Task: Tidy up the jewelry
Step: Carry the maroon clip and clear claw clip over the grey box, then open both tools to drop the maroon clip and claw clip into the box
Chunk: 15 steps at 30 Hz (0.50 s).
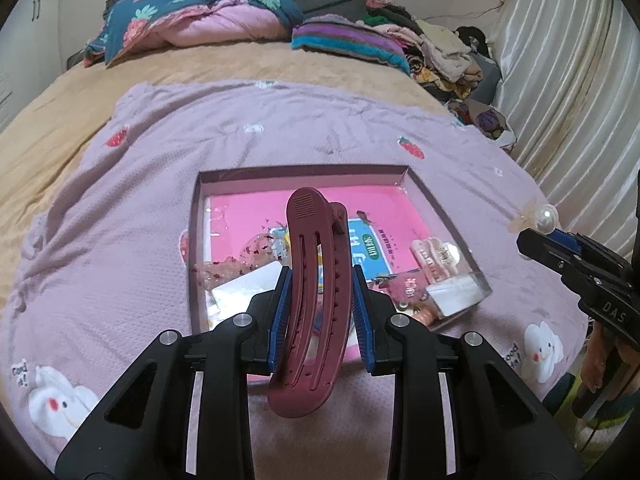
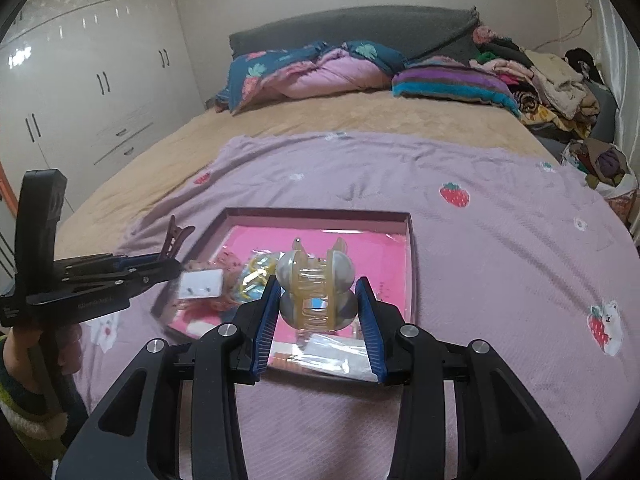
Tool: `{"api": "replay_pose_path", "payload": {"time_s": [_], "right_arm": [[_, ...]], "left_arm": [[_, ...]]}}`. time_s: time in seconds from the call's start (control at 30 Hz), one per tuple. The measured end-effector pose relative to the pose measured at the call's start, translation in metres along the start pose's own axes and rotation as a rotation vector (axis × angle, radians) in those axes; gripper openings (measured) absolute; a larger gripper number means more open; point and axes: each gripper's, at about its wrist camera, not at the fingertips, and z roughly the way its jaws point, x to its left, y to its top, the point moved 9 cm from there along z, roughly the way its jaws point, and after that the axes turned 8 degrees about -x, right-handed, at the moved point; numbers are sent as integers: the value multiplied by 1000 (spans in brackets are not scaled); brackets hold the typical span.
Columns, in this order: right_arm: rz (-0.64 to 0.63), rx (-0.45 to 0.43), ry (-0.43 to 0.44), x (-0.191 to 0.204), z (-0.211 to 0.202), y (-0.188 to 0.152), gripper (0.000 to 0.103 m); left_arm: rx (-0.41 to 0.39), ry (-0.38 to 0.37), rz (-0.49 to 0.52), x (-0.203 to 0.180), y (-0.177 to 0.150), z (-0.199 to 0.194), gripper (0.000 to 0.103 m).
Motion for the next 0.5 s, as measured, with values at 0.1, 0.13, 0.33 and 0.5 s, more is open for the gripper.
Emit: {"api": "replay_pose_path", "payload": {"time_s": [0.1, 0.13, 0.33, 0.5], "right_arm": [[-2, 44, -12, -6, 20, -12, 37], [-3, 59, -14, -6, 27, -17, 37], [-11, 139, -23, -8, 59, -46, 37], [-2, 174, -29, -9, 69, -60, 38]], "left_arm": [[33, 10, -2, 2, -9, 16, 21], [43, 11, -2, 3, -12, 20, 21], [65, 32, 15, 6, -23, 35, 21], [77, 39, 19, 8, -27, 39, 21]]}}
